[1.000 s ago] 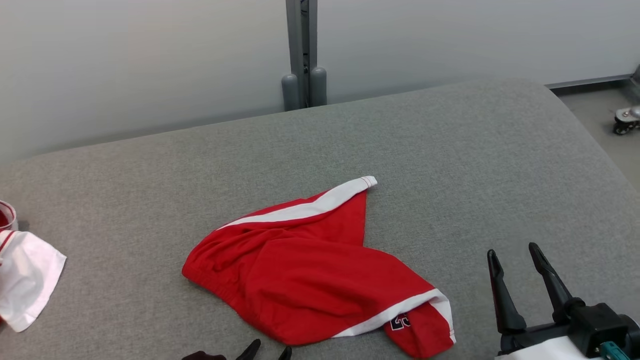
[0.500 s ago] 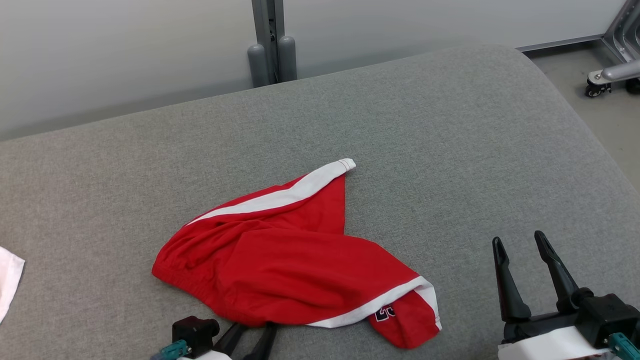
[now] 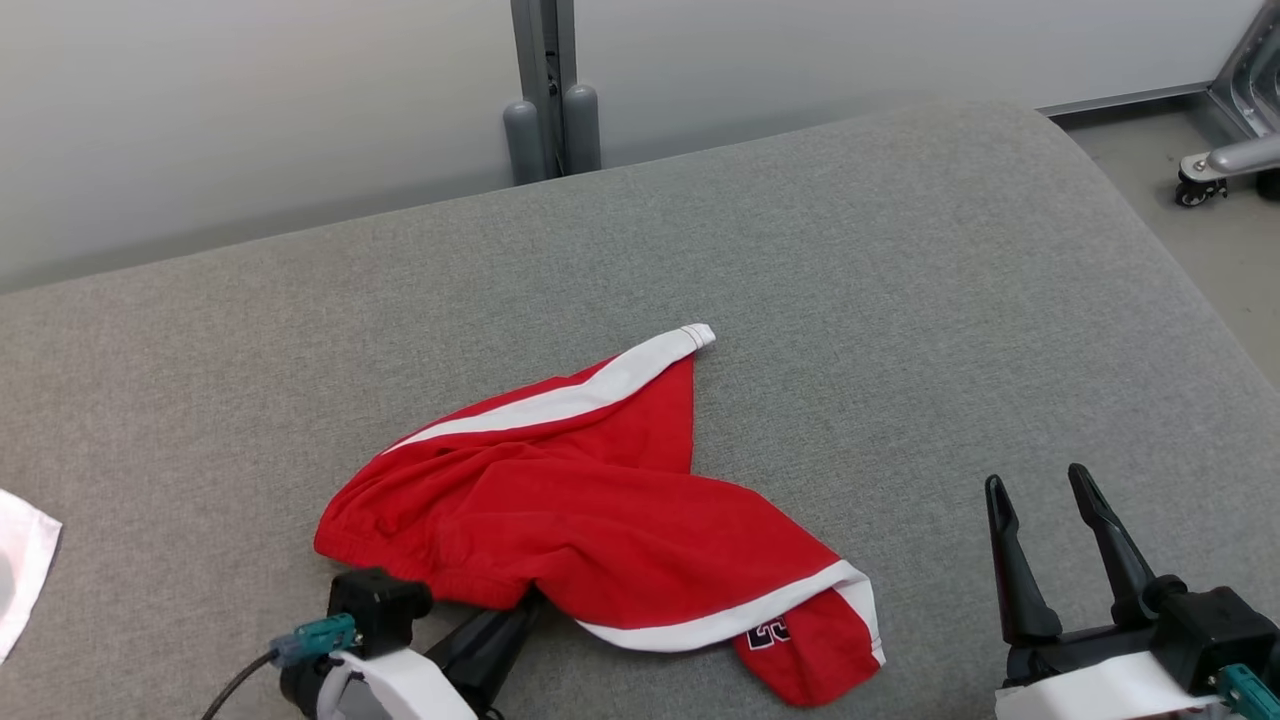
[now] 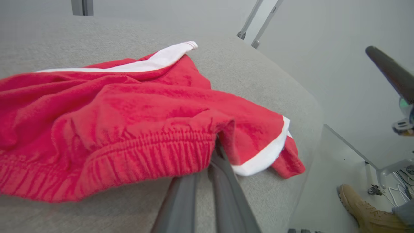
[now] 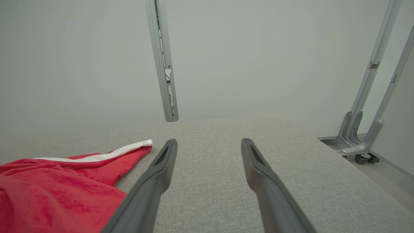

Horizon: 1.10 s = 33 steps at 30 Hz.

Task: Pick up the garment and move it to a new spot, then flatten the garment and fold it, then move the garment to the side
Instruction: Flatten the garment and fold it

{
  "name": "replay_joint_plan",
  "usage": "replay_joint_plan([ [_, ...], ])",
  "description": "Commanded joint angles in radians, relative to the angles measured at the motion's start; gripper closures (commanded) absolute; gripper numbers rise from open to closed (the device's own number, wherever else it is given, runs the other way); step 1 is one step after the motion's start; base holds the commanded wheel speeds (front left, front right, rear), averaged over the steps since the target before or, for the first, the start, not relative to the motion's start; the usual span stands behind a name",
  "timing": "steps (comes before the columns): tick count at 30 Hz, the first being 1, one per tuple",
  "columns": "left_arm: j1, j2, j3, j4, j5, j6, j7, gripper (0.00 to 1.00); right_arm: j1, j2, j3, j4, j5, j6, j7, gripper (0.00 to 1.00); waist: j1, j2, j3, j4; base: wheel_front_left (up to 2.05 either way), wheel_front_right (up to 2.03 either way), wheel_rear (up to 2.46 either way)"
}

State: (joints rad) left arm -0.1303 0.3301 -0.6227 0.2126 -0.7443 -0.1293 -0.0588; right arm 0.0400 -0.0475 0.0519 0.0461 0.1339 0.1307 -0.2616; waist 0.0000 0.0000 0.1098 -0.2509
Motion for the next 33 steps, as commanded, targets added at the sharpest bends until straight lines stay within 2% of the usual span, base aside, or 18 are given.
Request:
replay_joint_plan([
  [1, -0.01, 0.043, -0.004, -0.045, -0.001, 0.009, 0.049, 1.0, -0.01, -0.005, -0.001, 0.0, 0.008, 0.0, -0.005, 0.0, 0.0, 0.0, -0.004, -0.004, 0.0, 0.0, 0.0],
  [4, 0.03, 0.118, -0.016, -0.163, 0.0, 0.03, 0.144, 1.0, 0.002, -0.006, -0.009, 0.0, 0.009, 0.0, -0.005, 0.0, 0.0, 0.0, -0.008, -0.009, 0.0, 0.0, 0.0],
  [8, 0.105, 0.215, -0.016, -0.312, -0.005, 0.081, 0.235, 1.0, 0.02, -0.005, -0.022, -0.003, 0.013, 0.0, -0.005, 0.0, 0.0, 0.0, -0.008, 0.001, 0.0, 0.0, 0.0],
  [11, 0.175, 0.272, -0.021, -0.386, -0.026, 0.11, 0.292, 1.0, 0.027, -0.005, -0.025, -0.006, 0.017, 0.0, -0.005, 0.0, 0.0, 0.0, 0.001, 0.021, 0.0, 0.0, 0.0],
  [13, 0.21, 0.303, -0.025, -0.411, -0.048, 0.114, 0.323, 1.0, 0.023, -0.005, -0.021, -0.007, 0.019, 0.0, -0.005, 0.0, 0.0, 0.0, 0.007, 0.038, 0.0, 0.0, 0.0],
  [15, 0.235, 0.323, -0.038, -0.408, -0.062, 0.113, 0.356, 1.0, 0.016, -0.006, -0.016, -0.007, 0.018, 0.0, -0.005, 0.0, 0.0, 0.0, 0.012, 0.054, 0.0, 0.0, 0.0],
  [19, 0.233, 0.326, -0.066, -0.335, -0.086, 0.085, 0.402, 1.0, 0.0, -0.006, -0.004, 0.0, 0.008, 0.0, -0.005, 0.0, 0.0, 0.0, 0.019, 0.075, 0.0, 0.0, 0.0],
  [23, 0.192, 0.292, -0.091, -0.243, -0.082, 0.061, 0.413, 1.0, -0.009, -0.006, 0.005, 0.007, 0.003, 0.0, -0.005, 0.0, 0.0, 0.0, 0.02, 0.081, 0.0, 0.0, 0.0],
  [24, 0.184, 0.282, -0.092, -0.231, -0.082, 0.058, 0.403, 0.85, -0.011, -0.006, 0.008, 0.009, 0.001, 0.0, -0.005, 0.0, 0.0, 0.0, 0.02, 0.079, 0.0, 0.0, 0.0],
  [25, 0.179, 0.265, -0.087, -0.223, -0.092, 0.053, 0.388, 0.35, -0.012, -0.005, 0.01, 0.01, 0.001, 0.0, -0.005, 0.0, 0.0, 0.0, 0.019, 0.077, 0.0, 0.0, 0.0],
  [26, 0.179, 0.255, -0.08, -0.218, -0.101, 0.052, 0.374, 0.0, -0.011, -0.006, 0.008, 0.01, 0.001, 0.0, -0.005, 0.0, 0.0, 0.0, 0.018, 0.074, 0.0, 0.0, 0.0],
  [33, 0.219, 0.268, -0.068, -0.269, -0.149, 0.034, 0.345, 0.0, 0.009, -0.006, -0.003, 0.012, 0.016, 0.0, -0.005, 0.0, 0.0, 0.0, 0.018, 0.057, 0.0, 0.0, 0.0],
])
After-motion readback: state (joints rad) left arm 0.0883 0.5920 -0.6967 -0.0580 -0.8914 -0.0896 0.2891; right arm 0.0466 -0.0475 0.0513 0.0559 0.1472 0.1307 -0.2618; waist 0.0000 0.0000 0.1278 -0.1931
